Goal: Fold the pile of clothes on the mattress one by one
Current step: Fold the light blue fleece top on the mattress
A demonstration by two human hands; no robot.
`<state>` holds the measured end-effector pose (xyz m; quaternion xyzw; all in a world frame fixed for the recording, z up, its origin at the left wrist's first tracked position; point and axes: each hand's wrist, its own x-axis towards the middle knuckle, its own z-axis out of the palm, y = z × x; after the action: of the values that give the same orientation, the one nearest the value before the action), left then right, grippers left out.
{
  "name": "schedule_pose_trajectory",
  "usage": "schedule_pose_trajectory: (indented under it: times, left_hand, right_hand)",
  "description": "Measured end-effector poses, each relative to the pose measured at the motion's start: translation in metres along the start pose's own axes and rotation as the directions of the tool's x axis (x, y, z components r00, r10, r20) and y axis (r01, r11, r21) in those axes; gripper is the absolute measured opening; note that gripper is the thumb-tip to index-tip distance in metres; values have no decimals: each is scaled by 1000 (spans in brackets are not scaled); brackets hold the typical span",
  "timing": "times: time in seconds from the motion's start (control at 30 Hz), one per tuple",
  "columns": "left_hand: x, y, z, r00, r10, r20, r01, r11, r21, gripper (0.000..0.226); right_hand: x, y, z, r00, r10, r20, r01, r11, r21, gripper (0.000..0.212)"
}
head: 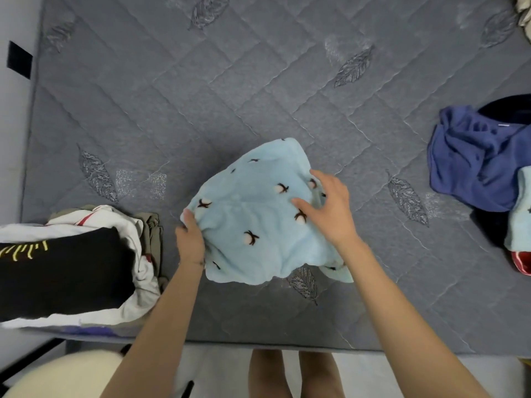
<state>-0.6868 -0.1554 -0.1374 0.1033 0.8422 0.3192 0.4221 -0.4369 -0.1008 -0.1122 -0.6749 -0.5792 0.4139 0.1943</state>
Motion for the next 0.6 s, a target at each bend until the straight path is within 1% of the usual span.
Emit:
schedule_pose_trajectory:
  times: [0.03,0.07,0.1,0.13,0.2,0.23,0.27,0.37,0.43,0.47,0.53,0.6]
  left_hand:
    - [-2,1,1,998,65,12,-66,998,9,46]
    - [-4,4,1,988,156,-3,-156,988,-4,34]
    - [-2,6,2,974,223,-39,-224,974,-28,21]
    - [0,11,4,962,262,-70,-266,963,-46,12]
    - [11,19,6,946,301,-117,-311,947,-80,14]
    - [16,23,7,941,315,-125,-328,939,-101,12]
    - [21,27,7,937,324,-132,-339,934,-113,11]
    - [30,36,9,917,361,-172,-380,920,-93,20]
    - [33,42,11,894,407,-186,-422,906,-42,31]
    - [35,45,12,890,420,-178,-431,902,-27,32]
    - [37,48,16,913,392,-112,-396,918,-9,31]
    - [37,46,15,949,314,13,-314,949,-13,24]
  right_hand:
    - [8,5,5,999,30,32,-28,999,-44,74]
    - [15,8,11,995,83,63,-80,995,-52,79]
    - [21,10,18,989,128,70,-124,991,-50,79]
    - [25,12,25,989,141,54,-138,989,-50,73]
    - [34,15,35,995,95,-12,-96,994,-60,44]
    - [36,14,37,996,75,-40,-77,996,-38,31]
    - [38,13,38,996,65,-65,-65,998,6,26]
    - [41,6,31,977,87,-194,-51,981,185,26]
    - [45,2,28,959,77,-271,-18,976,215,25]
    - [47,1,29,954,84,-287,-21,976,218,25]
    - [53,4,34,950,126,-286,-65,975,212,26]
    - [56,14,39,964,133,-228,-104,985,135,27]
